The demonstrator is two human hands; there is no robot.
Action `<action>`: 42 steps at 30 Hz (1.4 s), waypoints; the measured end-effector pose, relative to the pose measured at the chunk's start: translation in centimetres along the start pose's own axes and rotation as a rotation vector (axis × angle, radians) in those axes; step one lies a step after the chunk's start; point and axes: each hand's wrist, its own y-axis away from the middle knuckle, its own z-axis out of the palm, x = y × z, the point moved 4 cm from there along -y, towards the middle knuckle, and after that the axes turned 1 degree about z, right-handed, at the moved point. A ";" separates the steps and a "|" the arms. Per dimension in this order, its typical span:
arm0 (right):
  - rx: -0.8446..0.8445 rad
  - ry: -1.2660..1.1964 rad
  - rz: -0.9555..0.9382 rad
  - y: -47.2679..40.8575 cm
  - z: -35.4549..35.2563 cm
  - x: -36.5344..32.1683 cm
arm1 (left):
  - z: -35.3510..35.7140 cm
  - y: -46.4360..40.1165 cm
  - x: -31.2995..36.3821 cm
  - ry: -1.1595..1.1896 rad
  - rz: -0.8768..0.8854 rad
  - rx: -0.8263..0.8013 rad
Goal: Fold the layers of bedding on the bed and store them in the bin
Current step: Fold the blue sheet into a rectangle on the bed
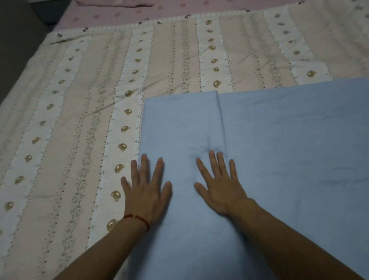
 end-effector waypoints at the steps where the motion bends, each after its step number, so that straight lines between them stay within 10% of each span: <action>1: 0.023 -0.005 0.001 0.0 0.3 0.2 | 0.8 -1.7 0.3 0.017 -0.041 -0.077; 12: 0.279 0.028 0.054 2.6 0.7 0.4 | 4.8 -4.7 -0.1 0.049 -0.130 -0.288; 23: 0.335 0.082 0.063 1.5 2.7 1.1 | 2.3 -3.3 -1.3 0.293 -0.035 0.042; 27: 0.345 0.090 0.076 1.5 3.0 1.1 | 0.8 -2.5 -2.5 0.433 -0.283 0.214; 31: 0.369 0.068 0.057 1.6 2.8 1.1 | -0.6 -3.6 -3.8 0.676 -0.539 0.026; 36: 0.386 0.034 0.032 1.7 3.0 1.3 | -2.5 -5.0 -3.8 0.868 -0.400 -0.301; 42: 0.248 -0.081 -0.023 2.1 2.6 1.8 | -6.2 -2.5 0.5 0.831 -0.303 -0.177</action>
